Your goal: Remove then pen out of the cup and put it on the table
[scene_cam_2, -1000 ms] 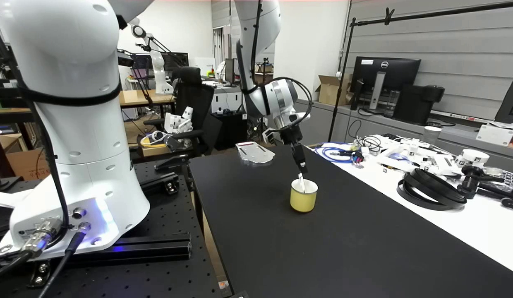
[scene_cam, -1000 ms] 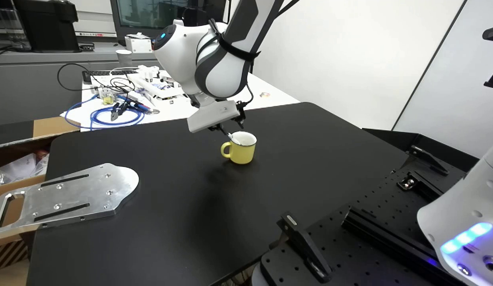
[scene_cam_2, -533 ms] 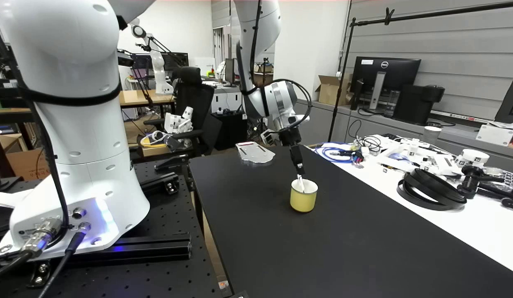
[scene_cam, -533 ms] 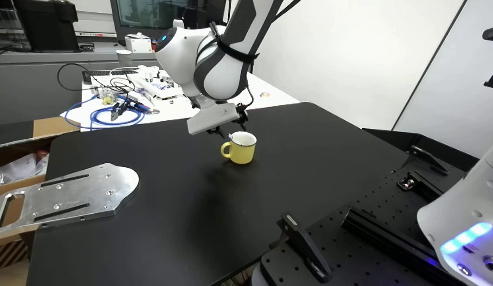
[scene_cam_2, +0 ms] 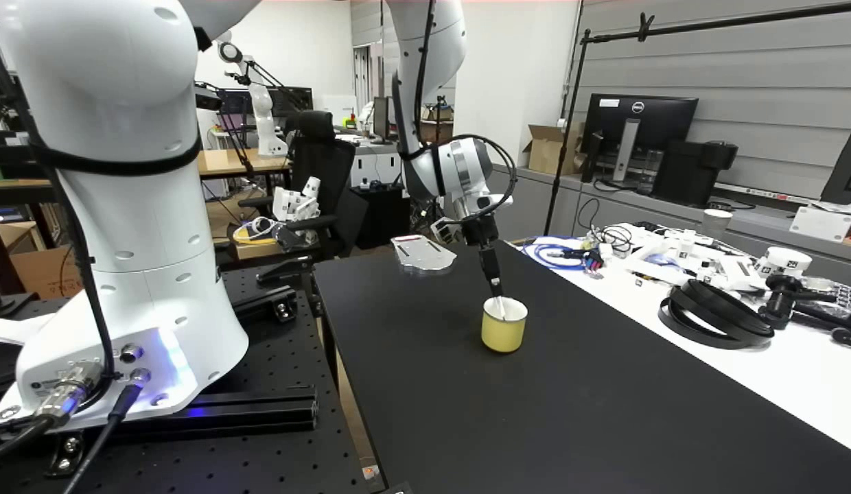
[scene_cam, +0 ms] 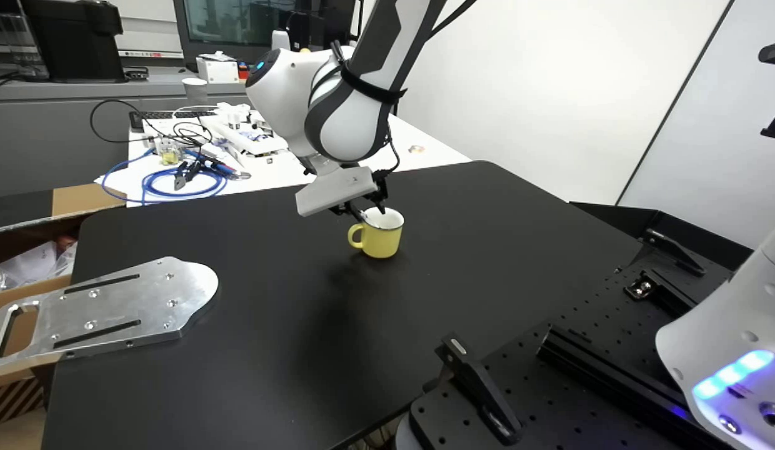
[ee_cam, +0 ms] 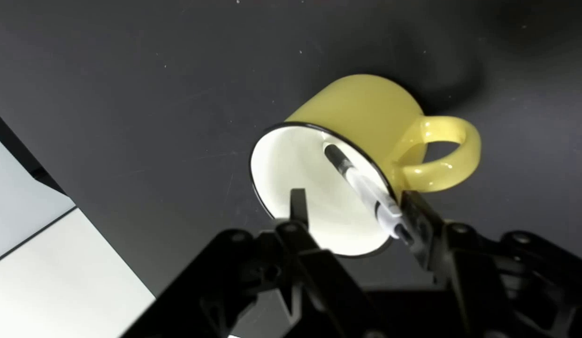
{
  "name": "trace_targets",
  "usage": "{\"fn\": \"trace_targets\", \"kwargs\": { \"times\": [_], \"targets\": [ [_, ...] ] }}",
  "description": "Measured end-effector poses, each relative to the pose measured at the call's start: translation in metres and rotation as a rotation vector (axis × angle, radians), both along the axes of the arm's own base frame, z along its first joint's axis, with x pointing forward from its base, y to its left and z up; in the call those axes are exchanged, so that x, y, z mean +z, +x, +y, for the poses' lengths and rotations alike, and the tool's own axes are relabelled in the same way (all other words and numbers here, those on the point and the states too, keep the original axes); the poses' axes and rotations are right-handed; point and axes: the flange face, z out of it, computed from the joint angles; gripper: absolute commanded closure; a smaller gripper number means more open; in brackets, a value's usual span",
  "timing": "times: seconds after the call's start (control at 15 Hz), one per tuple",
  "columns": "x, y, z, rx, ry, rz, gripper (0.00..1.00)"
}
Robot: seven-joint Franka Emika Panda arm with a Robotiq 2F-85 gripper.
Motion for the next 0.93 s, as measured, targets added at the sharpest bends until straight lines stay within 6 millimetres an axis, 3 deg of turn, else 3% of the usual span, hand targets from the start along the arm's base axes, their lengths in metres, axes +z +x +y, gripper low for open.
{"fn": "trace_targets", "kwargs": {
  "times": [0.27,0.67,0.93],
  "targets": [
    [0.0,-0.001,0.001,-0.01,0.006,0.003,0.99],
    [0.001,0.001,0.001,-0.021,0.011,0.0,0.97],
    [0.015,0.015,0.003,-0.037,0.032,-0.022,0.97]
  ]
}}
